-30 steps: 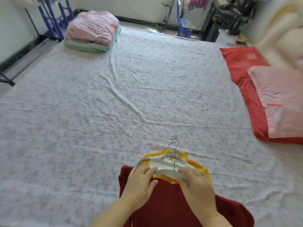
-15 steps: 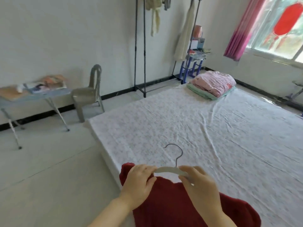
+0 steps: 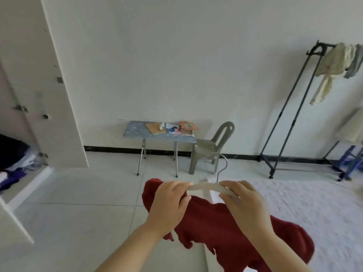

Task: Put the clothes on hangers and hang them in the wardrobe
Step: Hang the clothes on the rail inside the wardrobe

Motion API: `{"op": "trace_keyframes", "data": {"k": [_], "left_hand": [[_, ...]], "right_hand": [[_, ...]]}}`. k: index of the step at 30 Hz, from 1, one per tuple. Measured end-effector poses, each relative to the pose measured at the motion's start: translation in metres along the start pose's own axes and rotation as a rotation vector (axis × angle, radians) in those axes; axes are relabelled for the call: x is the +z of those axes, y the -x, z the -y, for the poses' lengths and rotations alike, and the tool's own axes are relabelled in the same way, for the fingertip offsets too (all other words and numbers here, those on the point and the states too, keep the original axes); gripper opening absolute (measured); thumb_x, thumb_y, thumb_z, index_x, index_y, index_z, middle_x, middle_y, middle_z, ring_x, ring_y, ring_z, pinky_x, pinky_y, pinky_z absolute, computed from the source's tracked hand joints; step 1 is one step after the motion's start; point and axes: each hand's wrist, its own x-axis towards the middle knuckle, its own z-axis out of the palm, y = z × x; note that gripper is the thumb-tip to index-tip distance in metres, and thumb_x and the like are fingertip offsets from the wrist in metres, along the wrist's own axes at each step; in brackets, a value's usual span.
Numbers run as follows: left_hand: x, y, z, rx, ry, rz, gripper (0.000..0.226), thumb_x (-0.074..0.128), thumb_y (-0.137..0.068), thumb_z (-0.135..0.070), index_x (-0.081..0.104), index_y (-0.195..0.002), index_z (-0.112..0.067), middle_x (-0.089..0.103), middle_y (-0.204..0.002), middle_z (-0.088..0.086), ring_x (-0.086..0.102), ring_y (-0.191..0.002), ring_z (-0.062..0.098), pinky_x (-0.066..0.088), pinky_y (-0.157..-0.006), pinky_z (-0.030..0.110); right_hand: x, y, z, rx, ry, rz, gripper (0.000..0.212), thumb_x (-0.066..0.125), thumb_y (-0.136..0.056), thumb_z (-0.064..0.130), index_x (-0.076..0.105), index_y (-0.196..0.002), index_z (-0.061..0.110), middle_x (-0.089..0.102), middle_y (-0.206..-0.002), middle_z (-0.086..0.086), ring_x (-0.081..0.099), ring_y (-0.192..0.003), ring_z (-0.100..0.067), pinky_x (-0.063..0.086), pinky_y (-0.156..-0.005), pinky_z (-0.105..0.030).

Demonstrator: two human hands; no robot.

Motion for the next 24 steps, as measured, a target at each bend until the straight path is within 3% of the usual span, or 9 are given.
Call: {"op": "trace_keyframes", "data": {"k": [4,9,12,14,16,18,20,24], "left_hand": [[-0.052,-0.037,0.080,-0.034,-0.087,-0.066,0.031,0.056,-0.089,-0.024,0.058,-0.120,-0.023,0.062,-0.108,-0.011,0.052,-0.107,0.007,0.029,-0.101,0.027],[-0.106,-0.075,0.180,-0.119,-0.189,-0.115,0.035,0.049,-0.093,-0.032,0.051,-0.127,-0.027,0.056,-0.116,-0.015,0.043,-0.115,0.003,0.013,-0.103,0.016],[-0.135,-0.100,0.231,-0.161,-0.246,-0.163,0.034,0.054,-0.091,-0.028,0.055,-0.124,-0.024,0.060,-0.111,-0.012,0.049,-0.111,0.006,0.019,-0.101,0.019],[-0.151,-0.115,0.264,-0.198,-0.277,-0.207,0.033,0.055,-0.090,-0.026,0.057,-0.123,-0.022,0.061,-0.110,-0.010,0.051,-0.108,0.007,0.023,-0.099,0.021],[-0.163,-0.131,0.298,-0.243,-0.292,-0.247,0.033,0.053,-0.091,-0.026,0.056,-0.124,-0.023,0.061,-0.111,-0.011,0.049,-0.109,0.006,0.024,-0.100,0.021],[-0.174,-0.146,0.331,-0.275,-0.312,-0.283,0.032,0.052,-0.092,-0.026,0.057,-0.123,-0.023,0.061,-0.109,-0.011,0.050,-0.106,0.006,0.028,-0.099,0.023],[-0.184,-0.164,0.364,-0.308,-0.354,-0.319,0.031,0.052,-0.092,-0.026,0.058,-0.123,-0.023,0.062,-0.106,-0.011,0.051,-0.103,0.006,0.029,-0.096,0.022],[-0.204,-0.200,0.423,-0.394,-0.428,-0.378,0.031,0.051,-0.093,-0.025,0.057,-0.123,-0.024,0.062,-0.106,-0.010,0.050,-0.101,0.004,0.023,-0.093,0.015]], "right_hand": [[0.064,-0.075,0.057,-0.121,-0.021,0.038,0.025,0.069,-0.081,0.021,0.066,-0.101,0.034,0.052,-0.088,0.026,0.056,-0.070,0.003,0.037,-0.059,-0.008],[0.145,-0.157,0.126,-0.258,-0.022,0.077,0.026,0.064,-0.085,0.026,0.063,-0.107,0.039,0.051,-0.095,0.023,0.052,-0.072,0.006,0.037,-0.061,-0.009],[0.189,-0.203,0.164,-0.359,0.036,0.061,0.027,0.062,-0.086,0.029,0.063,-0.111,0.040,0.048,-0.096,0.025,0.050,-0.070,0.002,0.036,-0.057,-0.012],[0.217,-0.234,0.186,-0.435,0.051,0.058,0.027,0.065,-0.084,0.028,0.065,-0.109,0.038,0.057,-0.097,0.020,0.055,-0.070,-0.003,0.036,-0.053,-0.013],[0.246,-0.267,0.206,-0.540,0.074,0.030,0.029,0.073,-0.076,0.021,0.068,-0.102,0.034,0.065,-0.092,0.012,0.061,-0.064,-0.010,0.034,-0.045,-0.015],[0.276,-0.302,0.223,-0.674,0.091,-0.016,0.034,0.081,-0.066,0.016,0.070,-0.096,0.029,0.066,-0.082,0.008,0.060,-0.053,-0.011,0.029,-0.037,-0.013],[0.308,-0.340,0.237,-0.810,0.080,-0.068,0.037,0.084,-0.061,0.013,0.071,-0.092,0.027,0.066,-0.076,0.007,0.056,-0.046,-0.011,0.033,-0.030,-0.018],[0.370,-0.413,0.270,-0.960,0.003,-0.100,0.039,0.086,-0.056,0.012,0.072,-0.089,0.027,0.060,-0.065,0.005,0.051,-0.040,-0.014,0.035,-0.026,-0.025]]}}
